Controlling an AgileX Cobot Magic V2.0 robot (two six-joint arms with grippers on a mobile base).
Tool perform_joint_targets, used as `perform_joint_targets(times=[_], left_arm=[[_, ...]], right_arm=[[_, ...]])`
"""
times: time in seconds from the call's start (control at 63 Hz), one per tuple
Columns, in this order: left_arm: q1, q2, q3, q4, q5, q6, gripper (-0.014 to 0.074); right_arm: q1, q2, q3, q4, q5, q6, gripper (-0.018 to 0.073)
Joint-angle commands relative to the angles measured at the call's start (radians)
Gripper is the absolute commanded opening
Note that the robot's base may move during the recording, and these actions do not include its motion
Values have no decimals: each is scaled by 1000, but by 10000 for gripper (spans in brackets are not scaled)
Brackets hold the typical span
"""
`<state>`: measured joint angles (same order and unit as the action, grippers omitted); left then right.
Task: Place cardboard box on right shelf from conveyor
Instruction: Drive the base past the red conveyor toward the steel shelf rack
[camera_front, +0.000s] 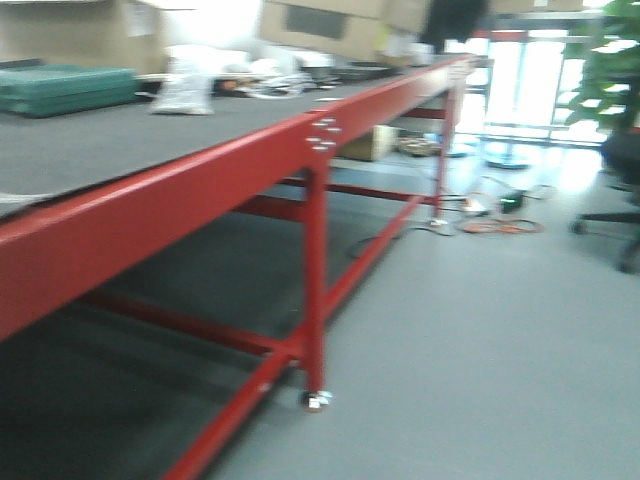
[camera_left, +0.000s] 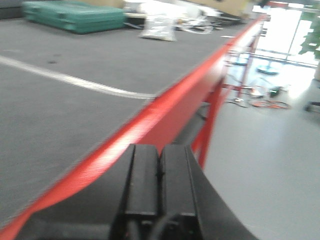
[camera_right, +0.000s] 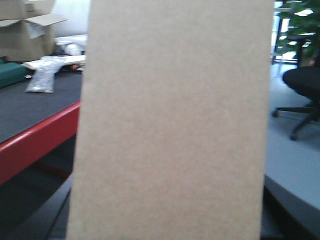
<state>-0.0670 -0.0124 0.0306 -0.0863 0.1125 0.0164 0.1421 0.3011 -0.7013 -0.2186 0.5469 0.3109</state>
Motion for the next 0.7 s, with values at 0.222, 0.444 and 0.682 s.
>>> perform_joint_targets(times=[0.222, 0.444, 0.682], left_arm=[[-3, -11, -3, -5, -85, -5, -119], [-3, -11, -3, -5, -85, -5, -119], [-3, -11, -3, -5, -85, -5, -119]], right_arm=[[-6, 9, -28, -14, -104, -9, 182], [-6, 9, -28, -14, -104, -9, 182], [-6, 9, -28, -14, -104, -9, 182]])
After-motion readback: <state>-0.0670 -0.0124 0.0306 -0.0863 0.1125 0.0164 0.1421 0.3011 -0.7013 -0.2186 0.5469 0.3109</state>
